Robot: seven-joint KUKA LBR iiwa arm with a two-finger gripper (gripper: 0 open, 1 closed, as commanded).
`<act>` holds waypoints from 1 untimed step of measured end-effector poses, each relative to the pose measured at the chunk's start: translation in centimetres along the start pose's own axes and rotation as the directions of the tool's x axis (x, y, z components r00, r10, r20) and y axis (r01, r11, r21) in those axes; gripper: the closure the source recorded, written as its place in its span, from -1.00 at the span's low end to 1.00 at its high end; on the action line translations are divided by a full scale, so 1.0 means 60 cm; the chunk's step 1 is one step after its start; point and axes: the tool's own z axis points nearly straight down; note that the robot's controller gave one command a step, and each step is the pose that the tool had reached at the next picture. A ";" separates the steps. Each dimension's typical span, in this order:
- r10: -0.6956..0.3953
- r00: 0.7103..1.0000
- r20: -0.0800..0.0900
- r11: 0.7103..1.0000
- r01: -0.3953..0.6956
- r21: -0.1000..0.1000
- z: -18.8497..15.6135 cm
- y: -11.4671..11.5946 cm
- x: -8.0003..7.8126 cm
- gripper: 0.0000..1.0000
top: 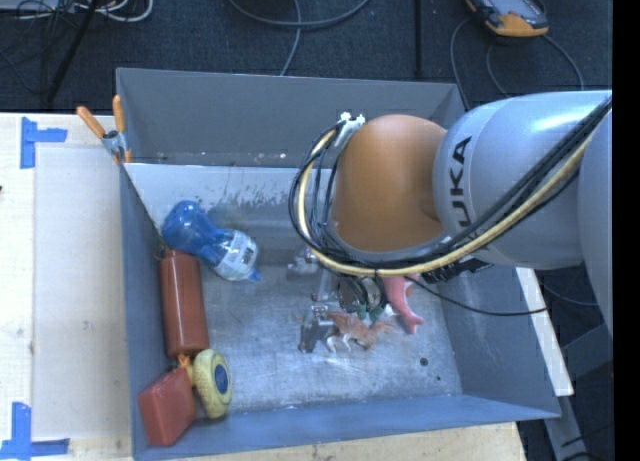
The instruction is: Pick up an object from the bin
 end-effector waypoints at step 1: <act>0.000 1.000 0.000 1.000 0.000 0.000 0.000 0.000 0.000 -1.00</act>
Offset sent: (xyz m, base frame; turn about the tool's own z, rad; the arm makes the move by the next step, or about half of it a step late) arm 0.0065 -0.0899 -0.0219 -0.1849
